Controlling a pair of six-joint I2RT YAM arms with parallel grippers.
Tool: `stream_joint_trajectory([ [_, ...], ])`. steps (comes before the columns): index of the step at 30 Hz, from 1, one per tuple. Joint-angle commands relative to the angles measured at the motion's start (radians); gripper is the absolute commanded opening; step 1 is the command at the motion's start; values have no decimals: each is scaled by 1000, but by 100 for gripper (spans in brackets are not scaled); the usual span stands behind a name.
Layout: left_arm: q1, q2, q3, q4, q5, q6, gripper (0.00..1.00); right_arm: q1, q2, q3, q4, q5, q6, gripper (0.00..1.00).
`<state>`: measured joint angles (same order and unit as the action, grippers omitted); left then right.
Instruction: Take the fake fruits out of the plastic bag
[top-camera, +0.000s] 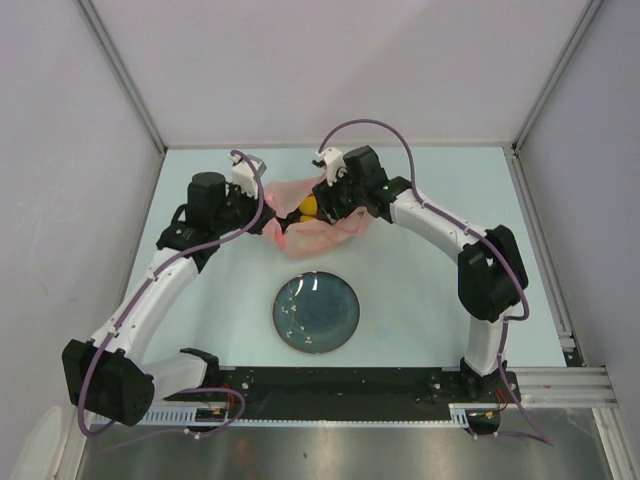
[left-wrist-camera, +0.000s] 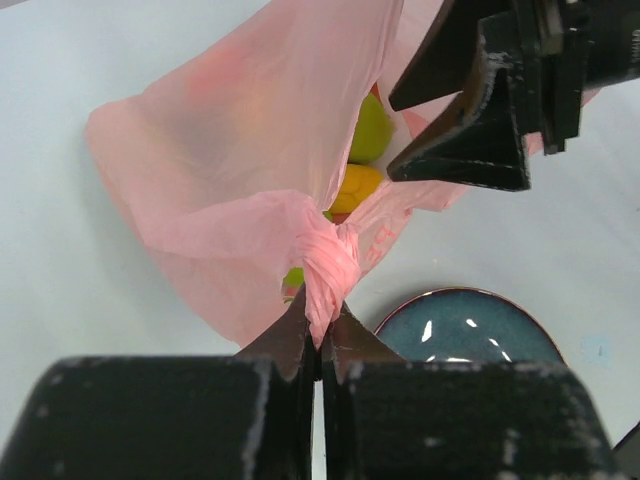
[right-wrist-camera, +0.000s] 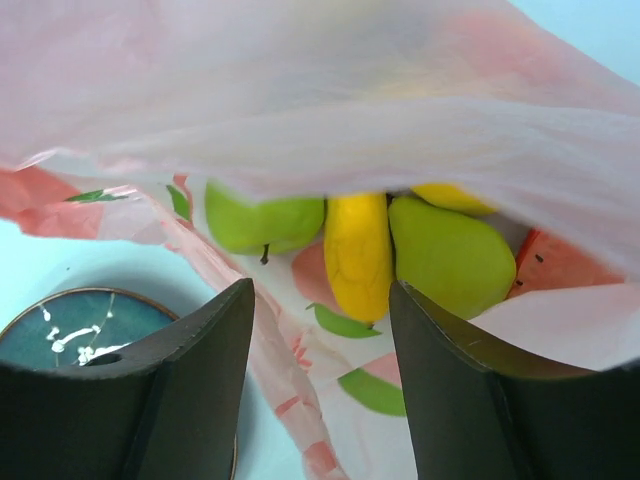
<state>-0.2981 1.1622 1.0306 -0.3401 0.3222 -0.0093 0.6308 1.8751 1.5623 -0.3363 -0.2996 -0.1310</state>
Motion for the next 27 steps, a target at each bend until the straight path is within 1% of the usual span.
stream_joint_trajectory([
  [1, 5, -13, 31, 35, 17, -8, 0, 1, 78, 74, -15, -49, 19, 60],
  [5, 5, -9, 36, 33, 32, -4, 0, 6, 107, 102, -3, -38, 30, 58],
  [6, 5, -9, 36, 39, 34, -4, 0, 15, 114, 101, 3, 37, 10, 55],
  [7, 5, -4, 33, 42, 35, -7, 0, 38, 122, 104, 9, 80, -4, 53],
  [9, 4, 2, 34, 46, 43, -11, 0, 46, 139, 116, 26, 150, -27, 50],
  [14, 7, 7, 49, 38, 48, -4, 0, 43, 188, 168, 46, 232, -55, 52],
  [17, 5, 2, 43, 41, 46, -3, 0, 26, 220, 192, 45, 244, -73, 52],
  [20, 7, 2, 34, 41, 51, -1, 0, 18, 262, 226, 45, 257, -107, 63],
  [21, 8, 2, 34, 39, 52, -1, 0, 17, 274, 243, 45, 260, -120, 71],
  [22, 8, 2, 34, 39, 57, -1, 0, 17, 283, 249, 45, 260, -133, 75],
  [24, 8, 7, 37, 41, 60, 2, 0, 15, 314, 269, 26, 219, -176, 82],
  [26, 11, 11, 40, 44, 64, 2, 0, 17, 337, 281, 28, 194, -206, 85],
  [27, 11, 11, 39, 46, 66, 3, 0, 18, 347, 288, 28, 195, -216, 93],
])
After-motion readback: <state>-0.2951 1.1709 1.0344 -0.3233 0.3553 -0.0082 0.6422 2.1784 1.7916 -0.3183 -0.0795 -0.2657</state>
